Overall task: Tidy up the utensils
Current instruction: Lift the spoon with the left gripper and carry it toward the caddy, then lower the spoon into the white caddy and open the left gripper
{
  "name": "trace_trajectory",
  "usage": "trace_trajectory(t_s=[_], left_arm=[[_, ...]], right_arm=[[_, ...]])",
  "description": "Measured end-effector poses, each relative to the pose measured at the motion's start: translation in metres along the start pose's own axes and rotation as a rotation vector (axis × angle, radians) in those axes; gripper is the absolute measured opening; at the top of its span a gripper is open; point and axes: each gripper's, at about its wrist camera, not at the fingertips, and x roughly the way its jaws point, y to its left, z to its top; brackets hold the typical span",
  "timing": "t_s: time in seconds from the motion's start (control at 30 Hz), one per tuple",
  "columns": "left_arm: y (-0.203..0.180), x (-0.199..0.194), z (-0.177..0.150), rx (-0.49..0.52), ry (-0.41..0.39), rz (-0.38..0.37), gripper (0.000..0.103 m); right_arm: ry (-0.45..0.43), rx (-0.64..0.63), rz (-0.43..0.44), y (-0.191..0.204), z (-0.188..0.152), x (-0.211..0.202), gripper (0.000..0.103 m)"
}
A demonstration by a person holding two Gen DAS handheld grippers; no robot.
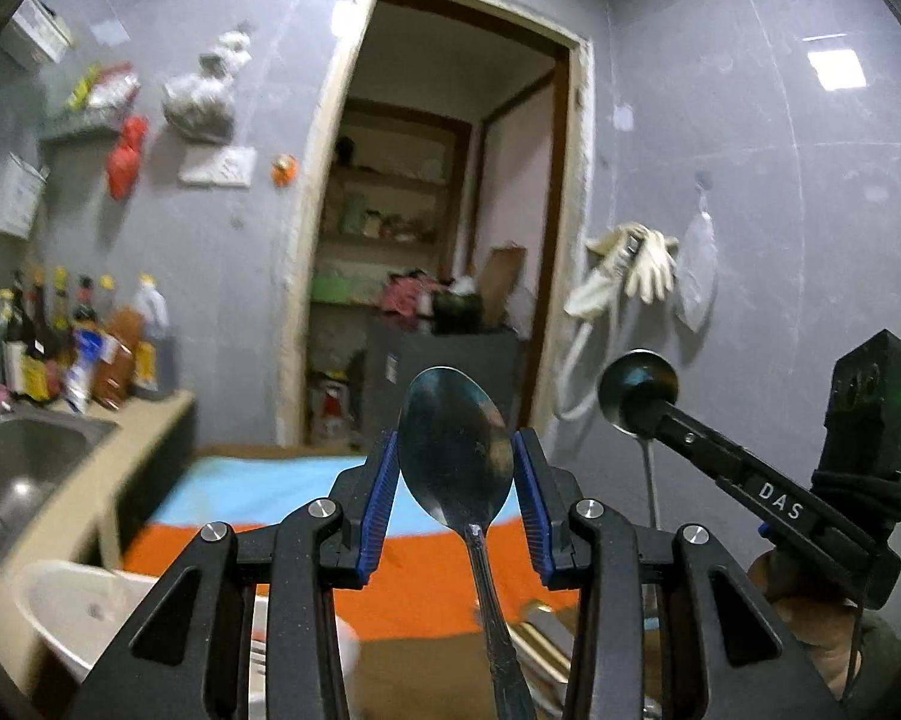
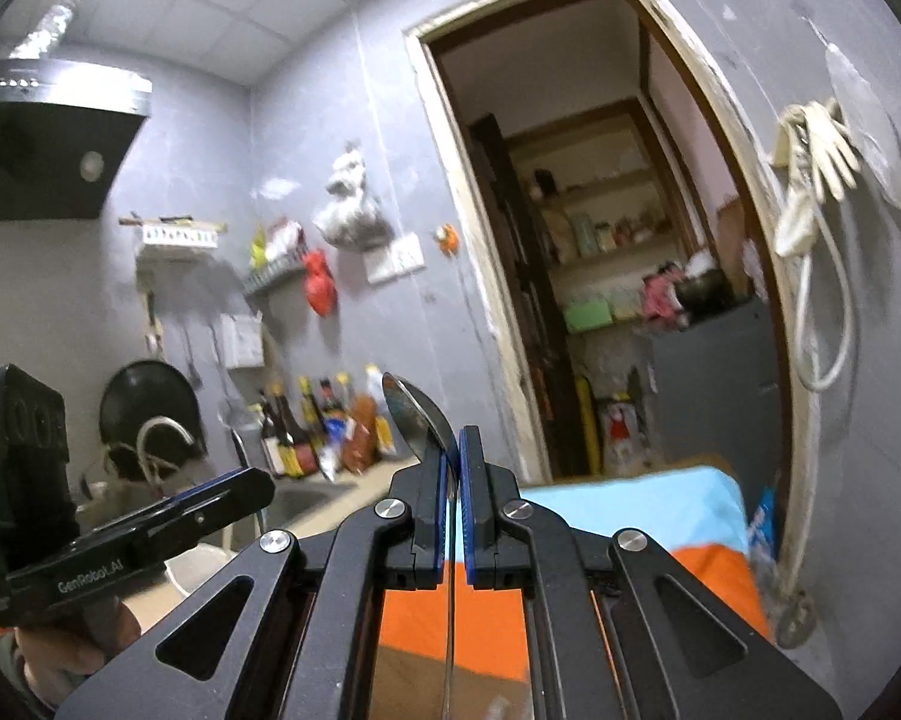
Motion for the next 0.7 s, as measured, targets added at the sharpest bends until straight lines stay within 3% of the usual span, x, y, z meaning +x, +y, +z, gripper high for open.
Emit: trace_trajectory(t_s=[0.4,0.7], left_arm=[[0.104,-0.073,0.034,-0.055,-0.151,0.24,0.033],[0.163,-0.085,0.009,-0.054,-0.239,0.433,0.033]], right_arm=[[-0.096,0.024,0.178,0.082,0.005,0.06,0.002],[-0.165,-0.033,0.172,0.106,-0.031,0.093,0.002]])
